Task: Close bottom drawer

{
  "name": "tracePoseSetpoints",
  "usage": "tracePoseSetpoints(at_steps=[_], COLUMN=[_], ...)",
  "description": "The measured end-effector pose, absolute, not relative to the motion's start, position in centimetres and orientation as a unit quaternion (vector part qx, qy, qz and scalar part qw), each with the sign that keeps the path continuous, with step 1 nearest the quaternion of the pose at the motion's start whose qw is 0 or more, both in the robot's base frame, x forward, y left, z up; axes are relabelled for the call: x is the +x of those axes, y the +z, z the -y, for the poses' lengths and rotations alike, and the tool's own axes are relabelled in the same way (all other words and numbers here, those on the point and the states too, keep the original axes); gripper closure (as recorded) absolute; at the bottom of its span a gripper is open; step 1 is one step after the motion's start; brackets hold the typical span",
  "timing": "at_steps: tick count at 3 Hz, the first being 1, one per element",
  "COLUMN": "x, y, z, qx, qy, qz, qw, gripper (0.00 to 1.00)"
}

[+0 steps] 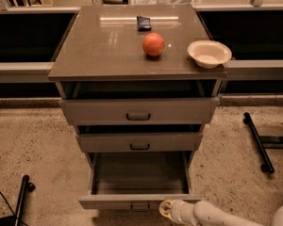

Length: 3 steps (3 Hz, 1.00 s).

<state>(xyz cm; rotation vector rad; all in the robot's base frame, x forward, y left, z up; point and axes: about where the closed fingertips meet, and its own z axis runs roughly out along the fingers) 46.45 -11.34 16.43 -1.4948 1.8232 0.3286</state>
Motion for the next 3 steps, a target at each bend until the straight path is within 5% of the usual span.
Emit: tracePoseSetpoints(at_steps=[2, 3], x=[49.8, 52.5], y=[14.4, 13.8], z=[8.5, 7.3], qx=[-0.588, -0.58], qy=[0.141, 0.154], qz=[-0.72, -0.723], qw=[0.341, 0.342], gripper=[1.0, 0.83])
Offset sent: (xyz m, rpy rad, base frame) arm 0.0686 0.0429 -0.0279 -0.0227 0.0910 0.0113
